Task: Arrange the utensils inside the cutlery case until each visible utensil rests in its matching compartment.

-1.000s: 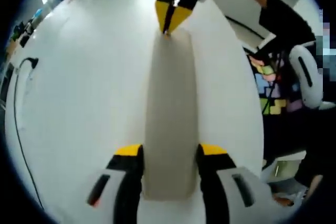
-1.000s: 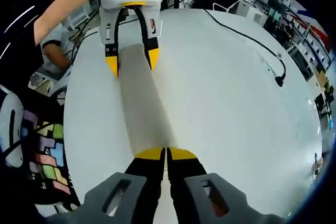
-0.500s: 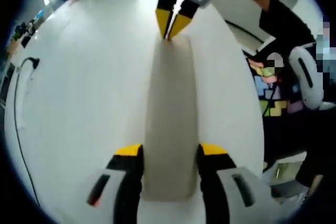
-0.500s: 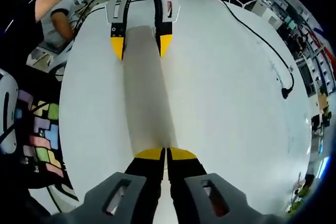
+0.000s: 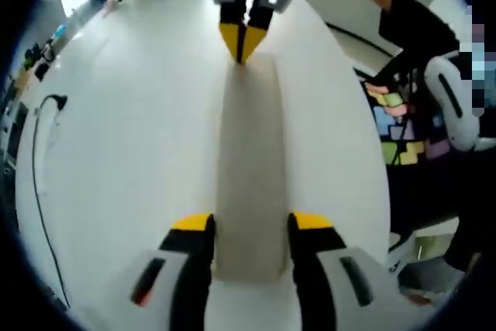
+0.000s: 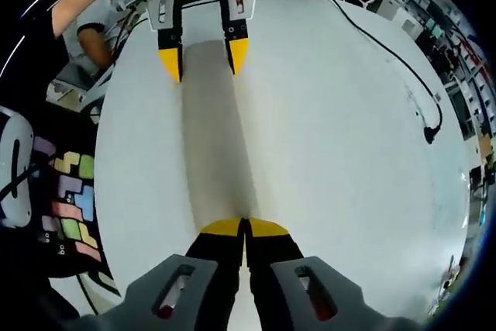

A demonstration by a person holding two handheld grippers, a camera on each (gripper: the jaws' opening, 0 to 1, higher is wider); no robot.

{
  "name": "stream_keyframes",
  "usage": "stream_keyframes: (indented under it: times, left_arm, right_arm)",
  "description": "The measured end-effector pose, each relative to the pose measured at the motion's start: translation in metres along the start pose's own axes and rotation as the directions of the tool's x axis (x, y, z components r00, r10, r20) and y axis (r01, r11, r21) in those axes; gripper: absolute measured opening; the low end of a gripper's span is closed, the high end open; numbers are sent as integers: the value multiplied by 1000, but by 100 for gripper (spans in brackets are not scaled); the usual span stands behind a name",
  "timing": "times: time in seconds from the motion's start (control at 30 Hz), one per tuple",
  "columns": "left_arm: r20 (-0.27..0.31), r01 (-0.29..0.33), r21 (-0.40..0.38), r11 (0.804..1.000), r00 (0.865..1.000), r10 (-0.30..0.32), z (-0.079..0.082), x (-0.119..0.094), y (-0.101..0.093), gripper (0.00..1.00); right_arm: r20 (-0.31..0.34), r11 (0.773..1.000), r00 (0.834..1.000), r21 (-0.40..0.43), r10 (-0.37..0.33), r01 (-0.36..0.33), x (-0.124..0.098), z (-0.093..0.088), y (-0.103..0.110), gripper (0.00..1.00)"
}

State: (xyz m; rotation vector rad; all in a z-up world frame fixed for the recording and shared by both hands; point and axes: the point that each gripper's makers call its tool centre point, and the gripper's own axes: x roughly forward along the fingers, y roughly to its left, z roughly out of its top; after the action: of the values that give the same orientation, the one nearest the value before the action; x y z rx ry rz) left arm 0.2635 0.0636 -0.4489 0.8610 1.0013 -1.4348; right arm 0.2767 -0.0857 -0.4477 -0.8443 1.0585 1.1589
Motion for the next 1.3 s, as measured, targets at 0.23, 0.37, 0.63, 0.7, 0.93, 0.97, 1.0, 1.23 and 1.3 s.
stream_keyframes:
  times: [0.23, 0.37, 0.63, 0.7, 0.93, 0.97, 1.0, 1.23, 1.3]
  left_arm:
    - [-80, -65, 23, 998, 995, 67, -11, -21, 1, 27]
    - [-116, -60, 7, 998, 991, 60, -18, -24, -1, 26]
    - [-187, -51, -21, 998, 981, 46, -30, -25, -4, 16]
    - [-195, -73, -4, 997, 978, 71, -30, -24, 1, 16]
    - [-250, -58, 23, 998, 966, 62, -35, -17, 0, 11]
    - [-251, -57, 17, 998, 966, 60, -35, -17, 1, 10]
    - [-253, -64, 19, 998, 965, 67, -35, -17, 2, 8]
    - [-271, -81, 33, 996, 959, 87, -37, -14, 7, 1]
    - [-279, -85, 47, 995, 956, 95, -38, -14, 7, 1]
  right_arm:
    - [13, 999, 1000, 30, 13, -13, 1, 2, -5, 0]
    - [19, 1000, 1000, 24, 3, -4, 1, 2, -5, 0]
    - [28, 999, 1000, 45, 12, -13, 2, 1, -6, 0]
    - [23, 999, 1000, 40, 19, -20, 2, 1, -5, 0]
    - [13, 1000, 1000, 12, -7, 6, 2, 2, -6, 0]
    - [14, 1000, 1000, 11, -1, 1, 2, 2, -5, 0]
    - [17, 1000, 1000, 13, -1, 0, 1, 2, -4, 0]
    - [58, 999, 998, 37, 8, -10, 1, 1, -3, 0]
    - [70, 999, 998, 44, 9, -12, 1, 1, -3, 0]
